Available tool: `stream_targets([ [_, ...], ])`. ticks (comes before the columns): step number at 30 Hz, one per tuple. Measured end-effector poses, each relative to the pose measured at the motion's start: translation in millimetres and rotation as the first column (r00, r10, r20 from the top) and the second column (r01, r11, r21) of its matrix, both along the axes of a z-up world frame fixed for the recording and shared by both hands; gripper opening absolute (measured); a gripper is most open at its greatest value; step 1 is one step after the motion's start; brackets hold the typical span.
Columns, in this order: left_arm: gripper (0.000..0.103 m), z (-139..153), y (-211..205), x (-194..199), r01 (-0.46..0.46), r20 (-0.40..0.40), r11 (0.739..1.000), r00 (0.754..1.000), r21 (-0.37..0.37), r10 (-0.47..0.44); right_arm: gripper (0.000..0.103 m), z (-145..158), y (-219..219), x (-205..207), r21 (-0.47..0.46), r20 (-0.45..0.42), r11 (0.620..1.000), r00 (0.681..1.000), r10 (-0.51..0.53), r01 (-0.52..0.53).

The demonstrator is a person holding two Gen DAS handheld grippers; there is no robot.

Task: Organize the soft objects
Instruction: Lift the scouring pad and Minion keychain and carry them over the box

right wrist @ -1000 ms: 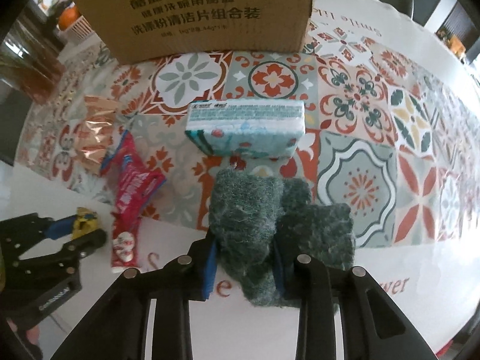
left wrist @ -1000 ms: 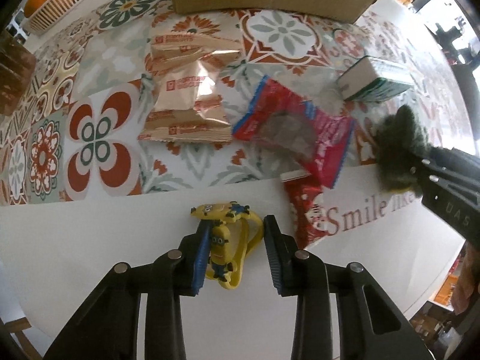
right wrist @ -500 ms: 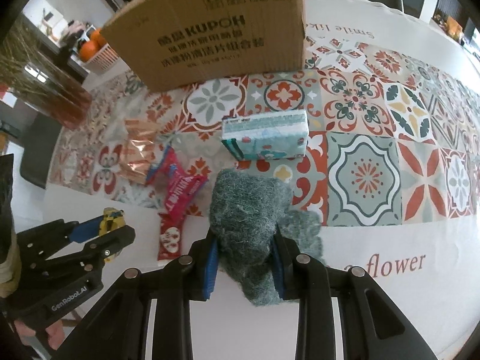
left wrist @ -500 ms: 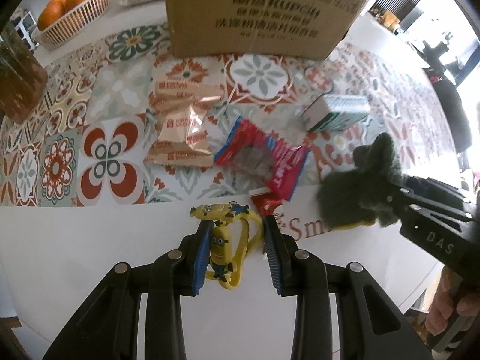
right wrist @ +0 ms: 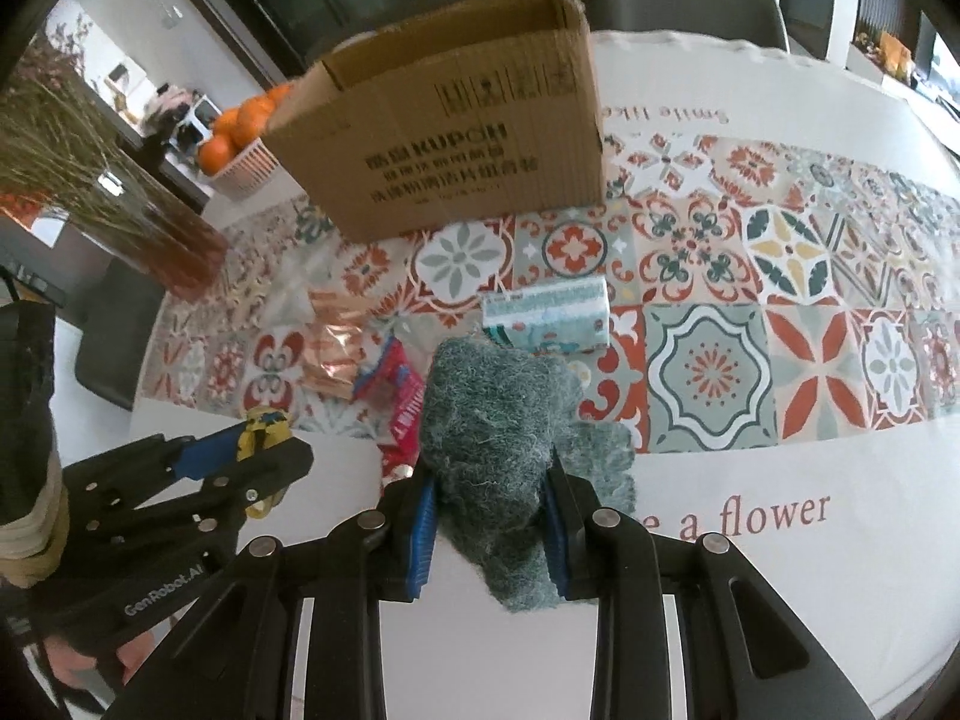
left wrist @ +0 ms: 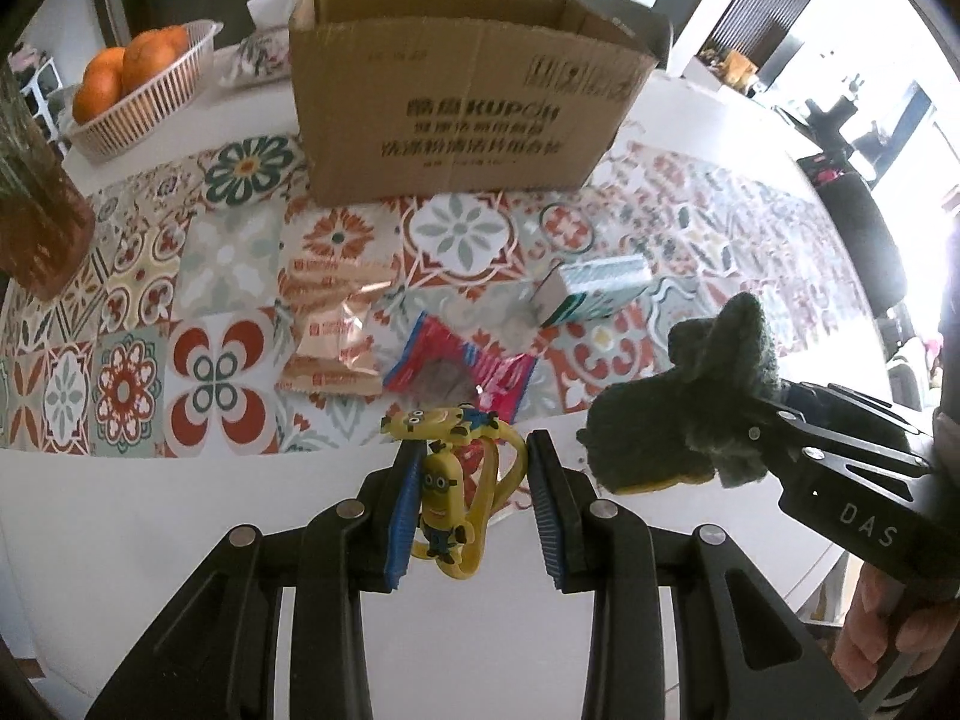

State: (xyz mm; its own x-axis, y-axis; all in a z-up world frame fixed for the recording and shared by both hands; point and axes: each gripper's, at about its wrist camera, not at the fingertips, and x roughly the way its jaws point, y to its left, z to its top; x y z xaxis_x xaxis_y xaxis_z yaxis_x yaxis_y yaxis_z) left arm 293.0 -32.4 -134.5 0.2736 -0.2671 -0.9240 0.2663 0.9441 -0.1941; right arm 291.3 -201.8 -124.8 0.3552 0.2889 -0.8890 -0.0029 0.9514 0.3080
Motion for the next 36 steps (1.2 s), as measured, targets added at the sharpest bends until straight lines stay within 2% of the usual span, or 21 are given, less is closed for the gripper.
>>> stream_targets([
  [15,0.034,68.1,0.2,1.9,0.017,0.177,0.998,0.984,-0.053,-0.007,0.031,68.4,1.2,-1.7,0.002,0.186,1.0,0.983,-0.006,0.006],
  [26,0.034,108.0,5.7,13.2,0.008,0.284,0.997,0.959,-0.077,0.014,0.031,110.1,5.1,11.9,0.008,0.305,1.0,0.952,-0.003,0.001],
  [36,0.034,137.5,8.3,31.4,-0.001,0.36,0.996,0.932,-0.088,0.032,0.031,137.9,7.5,31.7,0.029,0.377,1.0,0.926,-0.008,-0.003],
])
